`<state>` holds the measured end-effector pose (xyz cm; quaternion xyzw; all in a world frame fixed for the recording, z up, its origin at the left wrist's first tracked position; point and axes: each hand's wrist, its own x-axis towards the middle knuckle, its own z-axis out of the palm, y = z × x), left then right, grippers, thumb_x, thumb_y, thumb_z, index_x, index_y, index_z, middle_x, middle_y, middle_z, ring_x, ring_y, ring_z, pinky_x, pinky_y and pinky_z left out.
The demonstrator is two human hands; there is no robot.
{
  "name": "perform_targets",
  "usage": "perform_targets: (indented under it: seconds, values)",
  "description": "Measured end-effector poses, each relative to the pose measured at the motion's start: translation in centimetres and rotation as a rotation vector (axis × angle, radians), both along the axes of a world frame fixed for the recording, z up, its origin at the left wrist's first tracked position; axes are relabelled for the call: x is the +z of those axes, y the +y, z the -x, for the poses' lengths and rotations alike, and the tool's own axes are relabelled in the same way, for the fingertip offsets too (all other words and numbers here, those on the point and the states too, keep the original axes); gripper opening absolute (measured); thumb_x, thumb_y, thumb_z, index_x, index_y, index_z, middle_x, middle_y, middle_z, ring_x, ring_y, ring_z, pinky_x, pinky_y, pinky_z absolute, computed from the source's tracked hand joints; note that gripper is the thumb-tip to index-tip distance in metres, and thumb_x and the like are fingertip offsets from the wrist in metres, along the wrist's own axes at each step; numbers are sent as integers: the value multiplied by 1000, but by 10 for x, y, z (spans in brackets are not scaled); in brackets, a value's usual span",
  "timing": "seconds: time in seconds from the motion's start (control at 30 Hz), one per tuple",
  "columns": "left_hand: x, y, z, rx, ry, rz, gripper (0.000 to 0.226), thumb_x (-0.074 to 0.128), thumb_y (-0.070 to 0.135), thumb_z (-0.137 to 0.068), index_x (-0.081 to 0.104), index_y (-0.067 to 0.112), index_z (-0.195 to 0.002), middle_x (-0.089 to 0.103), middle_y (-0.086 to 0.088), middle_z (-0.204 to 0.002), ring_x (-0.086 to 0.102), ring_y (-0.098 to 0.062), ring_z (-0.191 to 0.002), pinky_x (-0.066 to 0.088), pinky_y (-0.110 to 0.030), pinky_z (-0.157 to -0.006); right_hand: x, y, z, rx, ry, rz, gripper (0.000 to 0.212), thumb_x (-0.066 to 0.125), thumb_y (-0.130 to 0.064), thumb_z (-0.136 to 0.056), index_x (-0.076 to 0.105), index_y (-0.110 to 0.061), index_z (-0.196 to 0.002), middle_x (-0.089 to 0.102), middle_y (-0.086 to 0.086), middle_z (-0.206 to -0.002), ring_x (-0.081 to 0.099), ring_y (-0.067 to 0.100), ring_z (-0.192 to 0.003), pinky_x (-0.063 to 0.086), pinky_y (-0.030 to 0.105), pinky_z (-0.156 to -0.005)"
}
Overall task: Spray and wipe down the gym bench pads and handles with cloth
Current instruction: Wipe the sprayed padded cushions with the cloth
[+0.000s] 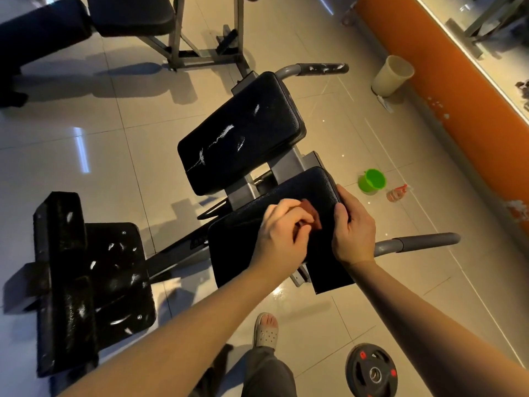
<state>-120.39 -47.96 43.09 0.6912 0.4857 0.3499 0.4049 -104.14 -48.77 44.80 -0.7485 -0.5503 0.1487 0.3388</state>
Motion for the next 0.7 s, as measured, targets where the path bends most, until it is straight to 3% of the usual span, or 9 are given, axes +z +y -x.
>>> perform_targets:
  seconds: [0.13,0.27,0.4,0.57,0.63,0.7]
  values:
    - [-46,-19,50,-29,123,-52,9,63,14,-97,67,19,-104,54,8,-131,45,-12,-121,51,-36,-97,-1,0,-1,-6,-6,14,49,33,-31,-103,55,-19,-145,64,0,-135,46,-2,-115,31,12,-99]
    - [-97,-48,122,128,314,121,12,63,10,-97,64,19,-104,53,6,-130,45,-16,-120,53,-49,-94,-2,0,0,-17,0,11,49,33,-31,-103,55,-20,-146,63,-2,-137,46,0,-118,34,23,-105]
    - [-60,-33,68,133,223,32,11,59,11,-98,65,19,-98,55,8,-123,46,-14,-114,50,-40,-94,-3,0,-2,-17,-2,6,47,34,-30,-103,55,-20,-145,64,-2,-136,46,-1,-117,31,14,-103]
    - [-2,-6,-5,-36,74,-151,11,60,16,-100,69,18,-105,58,3,-128,47,-13,-116,38,-15,-93,-4,1,-2,4,-30,-5,47,36,-27,-103,56,-18,-144,65,0,-135,48,-2,-114,27,-1,-95]
    - [-23,-19,19,-90,95,-186,10,61,16,-100,69,19,-106,57,2,-132,48,-14,-119,42,-17,-96,-4,1,-3,7,-33,-4,47,35,-27,-103,56,-19,-144,65,0,-134,48,-1,-114,28,1,-96]
    - [-60,-40,65,-49,182,-111,10,63,14,-98,68,20,-105,56,2,-132,49,-16,-120,51,-34,-97,-5,0,-3,3,-27,-7,47,35,-29,-103,55,-19,-145,65,-1,-135,47,-1,-116,31,9,-100]
